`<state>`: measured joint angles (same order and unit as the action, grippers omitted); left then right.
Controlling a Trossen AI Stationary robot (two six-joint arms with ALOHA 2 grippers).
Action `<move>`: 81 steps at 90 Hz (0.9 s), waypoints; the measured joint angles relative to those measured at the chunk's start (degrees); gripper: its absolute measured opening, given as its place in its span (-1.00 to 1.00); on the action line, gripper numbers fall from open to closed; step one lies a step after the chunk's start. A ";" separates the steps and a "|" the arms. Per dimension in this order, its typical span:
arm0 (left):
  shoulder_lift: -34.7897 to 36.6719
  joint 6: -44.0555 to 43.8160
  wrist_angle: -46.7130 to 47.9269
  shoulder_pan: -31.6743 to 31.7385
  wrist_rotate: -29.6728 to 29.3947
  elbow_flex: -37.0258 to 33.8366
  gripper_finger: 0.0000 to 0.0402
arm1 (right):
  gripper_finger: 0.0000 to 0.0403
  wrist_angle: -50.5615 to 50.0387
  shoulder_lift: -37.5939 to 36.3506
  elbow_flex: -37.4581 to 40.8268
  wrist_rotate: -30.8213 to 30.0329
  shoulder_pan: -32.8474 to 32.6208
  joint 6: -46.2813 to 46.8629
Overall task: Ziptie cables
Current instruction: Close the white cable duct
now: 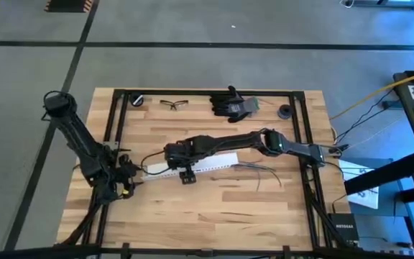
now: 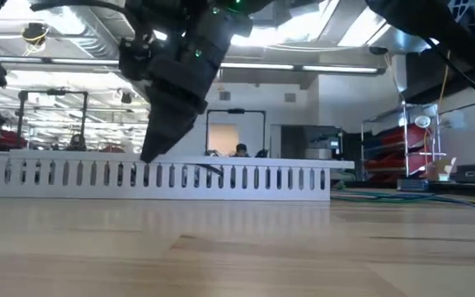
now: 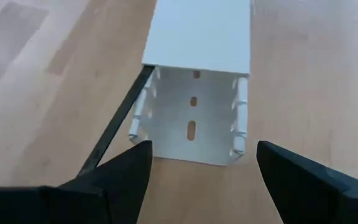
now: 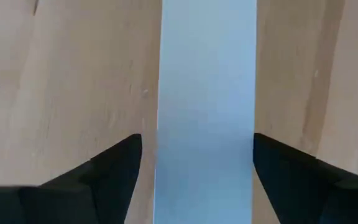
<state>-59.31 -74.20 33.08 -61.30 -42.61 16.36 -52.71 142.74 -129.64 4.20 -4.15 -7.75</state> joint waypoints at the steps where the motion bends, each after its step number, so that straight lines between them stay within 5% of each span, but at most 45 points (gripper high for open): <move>1: 0.00 -0.22 -0.01 -0.01 0.00 0.00 0.37 | 0.42 -0.01 0.00 0.00 -0.01 -0.05 0.01; 37: 0.00 3.54 -3.07 0.25 2.60 0.30 0.39 | 0.42 0.24 0.02 0.00 -1.18 -0.78 3.49; 81: 0.00 2.96 -3.34 0.22 7.99 0.63 0.87 | 0.42 0.33 0.06 0.00 -1.20 -0.78 4.96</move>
<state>-59.31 -71.24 29.73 -61.08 -34.62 16.99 -52.38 142.80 -129.64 3.01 -4.93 -2.79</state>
